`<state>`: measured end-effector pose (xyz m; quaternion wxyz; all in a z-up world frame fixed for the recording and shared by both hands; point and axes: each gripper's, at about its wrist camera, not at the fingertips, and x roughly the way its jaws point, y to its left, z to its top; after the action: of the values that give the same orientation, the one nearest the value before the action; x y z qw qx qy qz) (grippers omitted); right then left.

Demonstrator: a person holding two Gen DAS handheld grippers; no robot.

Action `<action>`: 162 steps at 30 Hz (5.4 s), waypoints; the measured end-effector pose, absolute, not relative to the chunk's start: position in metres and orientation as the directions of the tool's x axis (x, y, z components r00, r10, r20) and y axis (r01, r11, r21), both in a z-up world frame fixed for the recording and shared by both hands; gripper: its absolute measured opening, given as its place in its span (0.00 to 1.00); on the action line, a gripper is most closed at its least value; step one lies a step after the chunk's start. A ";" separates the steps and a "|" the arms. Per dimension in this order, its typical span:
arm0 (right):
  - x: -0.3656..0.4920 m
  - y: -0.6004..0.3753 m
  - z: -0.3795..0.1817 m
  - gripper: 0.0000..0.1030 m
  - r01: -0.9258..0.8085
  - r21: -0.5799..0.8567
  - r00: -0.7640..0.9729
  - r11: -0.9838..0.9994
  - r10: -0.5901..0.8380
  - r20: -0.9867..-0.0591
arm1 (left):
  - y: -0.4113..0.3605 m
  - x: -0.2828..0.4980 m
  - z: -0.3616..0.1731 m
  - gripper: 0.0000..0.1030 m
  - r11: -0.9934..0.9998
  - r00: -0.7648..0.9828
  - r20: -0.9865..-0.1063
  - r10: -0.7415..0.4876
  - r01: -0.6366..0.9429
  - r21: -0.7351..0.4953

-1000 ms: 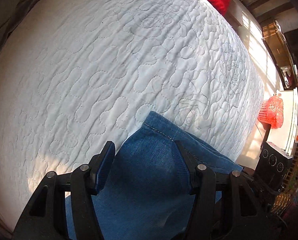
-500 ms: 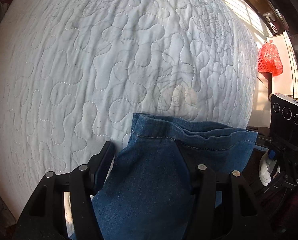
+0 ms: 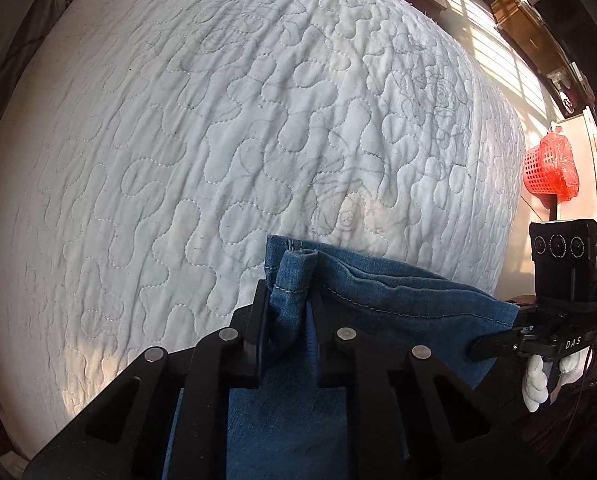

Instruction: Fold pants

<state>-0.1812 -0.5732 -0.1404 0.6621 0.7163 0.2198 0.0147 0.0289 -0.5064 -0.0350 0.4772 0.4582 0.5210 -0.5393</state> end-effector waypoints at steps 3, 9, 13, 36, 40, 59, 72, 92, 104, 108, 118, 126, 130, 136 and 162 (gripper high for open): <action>-0.182 -0.572 -0.139 0.17 0.312 0.950 0.899 -0.017 0.328 -0.290 | -0.491 0.034 -0.034 0.08 0.033 -0.168 -0.984 -0.063 0.985 -0.171; -0.167 -0.569 -0.103 0.16 0.320 0.934 0.871 0.156 0.339 -0.355 | -0.460 0.049 -0.021 0.08 0.141 -0.244 -0.956 -0.160 0.953 -0.267; -0.157 -0.563 -0.078 0.16 0.303 0.919 0.859 0.252 0.347 -0.378 | -0.435 0.072 0.004 0.08 0.190 -0.278 -0.931 -0.238 0.926 -0.326; -0.006 -0.366 -0.029 0.27 -0.022 0.760 0.404 0.650 0.701 -0.588 | -0.214 0.168 -0.021 0.11 0.744 -0.171 -0.924 -0.342 0.552 -0.377; 0.006 -0.347 -0.040 0.35 -0.021 0.681 0.301 0.732 0.655 -0.694 | -0.162 0.167 -0.015 0.14 0.806 -0.138 -0.907 -0.399 0.419 -0.418; 0.084 -0.429 0.046 0.62 -0.082 0.644 0.404 0.761 0.615 -0.676 | -0.147 0.036 -0.043 0.48 0.864 -0.089 -0.910 -0.404 0.290 -0.412; 0.116 -0.324 0.016 0.23 -0.478 0.416 0.151 0.774 0.539 -0.829 | -0.129 0.020 -0.064 0.44 0.892 -0.076 -0.900 -0.429 0.122 -0.436; 0.122 -0.295 -0.005 0.11 -0.760 0.039 0.140 0.649 0.223 -0.965 | -0.147 0.026 -0.070 0.42 0.899 -0.107 -0.900 -0.423 0.079 -0.431; 0.184 -0.330 0.034 0.29 -0.579 0.299 0.103 0.758 0.432 -0.896 | -0.140 0.035 -0.055 0.40 0.911 -0.055 -0.913 -0.405 0.055 -0.408; 0.177 -0.391 0.056 0.53 -0.497 0.259 0.207 0.828 0.404 -0.891 | -0.142 0.027 -0.030 0.40 0.893 -0.018 -0.897 -0.441 0.092 -0.440; 0.124 -0.418 0.030 0.53 -0.522 0.200 0.257 0.829 0.377 -0.890 | -0.204 0.017 -0.040 0.40 0.877 -0.093 -0.898 -0.430 0.194 -0.440; 0.111 -0.363 0.015 0.49 -0.735 -0.236 0.413 0.636 0.142 -0.900 | -0.215 0.017 -0.067 0.40 0.892 -0.157 -0.900 -0.406 0.148 -0.428; 0.116 -0.351 0.008 0.45 -0.811 -0.259 0.364 0.525 0.105 -0.926 | -0.219 0.019 -0.070 0.40 0.893 -0.164 -0.899 -0.406 0.140 -0.428; 0.150 -0.356 0.000 0.18 -0.812 -0.307 0.332 0.497 -0.039 -0.942 | -0.219 0.024 -0.074 0.40 0.895 -0.161 -0.896 -0.413 0.111 -0.432; 0.157 -0.364 -0.030 0.56 -0.755 -0.001 0.154 0.656 0.176 -0.972 | -0.224 0.020 -0.078 0.40 0.878 -0.230 -0.873 -0.430 0.117 -0.464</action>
<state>0.1571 -0.3635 -0.0300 0.7148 -0.2573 0.5630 0.3255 0.0203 -0.2238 -0.0784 0.6118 -0.1041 0.7515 -0.2238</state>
